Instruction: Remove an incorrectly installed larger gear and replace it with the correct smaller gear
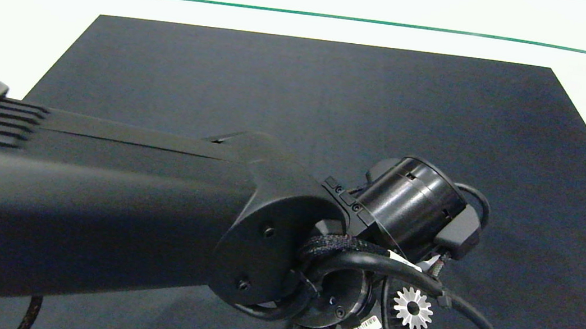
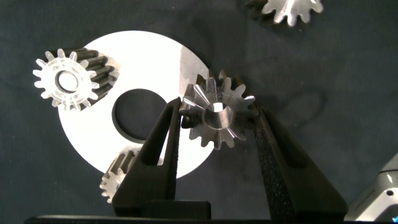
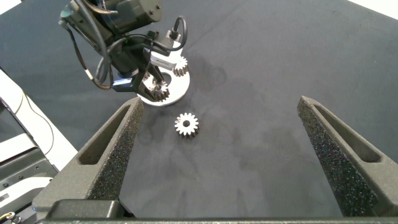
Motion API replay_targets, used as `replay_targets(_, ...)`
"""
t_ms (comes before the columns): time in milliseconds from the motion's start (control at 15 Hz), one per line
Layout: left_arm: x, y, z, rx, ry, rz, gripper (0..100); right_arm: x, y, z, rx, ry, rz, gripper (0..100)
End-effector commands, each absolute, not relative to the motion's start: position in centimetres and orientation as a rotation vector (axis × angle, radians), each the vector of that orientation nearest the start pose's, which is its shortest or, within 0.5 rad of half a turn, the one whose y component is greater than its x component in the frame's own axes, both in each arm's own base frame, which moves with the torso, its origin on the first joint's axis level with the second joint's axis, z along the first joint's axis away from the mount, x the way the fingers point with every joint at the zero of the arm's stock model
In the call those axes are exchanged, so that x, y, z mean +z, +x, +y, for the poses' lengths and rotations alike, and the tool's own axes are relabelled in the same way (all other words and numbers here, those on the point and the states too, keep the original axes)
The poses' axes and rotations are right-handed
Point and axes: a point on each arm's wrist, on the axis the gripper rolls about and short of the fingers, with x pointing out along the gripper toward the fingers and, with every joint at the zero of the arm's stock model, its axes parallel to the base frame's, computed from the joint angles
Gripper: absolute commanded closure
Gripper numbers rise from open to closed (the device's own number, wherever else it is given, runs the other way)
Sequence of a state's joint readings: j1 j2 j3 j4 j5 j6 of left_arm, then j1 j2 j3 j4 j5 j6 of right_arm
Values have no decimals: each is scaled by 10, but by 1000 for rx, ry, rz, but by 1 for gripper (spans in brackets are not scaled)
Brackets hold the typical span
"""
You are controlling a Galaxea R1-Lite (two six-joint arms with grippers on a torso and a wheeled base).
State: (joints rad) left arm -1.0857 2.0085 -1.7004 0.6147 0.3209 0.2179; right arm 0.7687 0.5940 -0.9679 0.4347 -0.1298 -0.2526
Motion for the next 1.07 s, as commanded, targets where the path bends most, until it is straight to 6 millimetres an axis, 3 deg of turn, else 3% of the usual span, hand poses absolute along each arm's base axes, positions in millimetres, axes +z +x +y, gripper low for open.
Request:
replay_targets(67,200,190,-333,-703,857,649,69,295,-6,-10,642,-274,-23,0)
replay_targets(467,198,192,-329,-679,859,663,69,295,-6,-10,649,-275,-22,0)
replay_targets(1067,201,180,-325,-696,864,662,69,295,-6,-10,650,-274,-23,0)
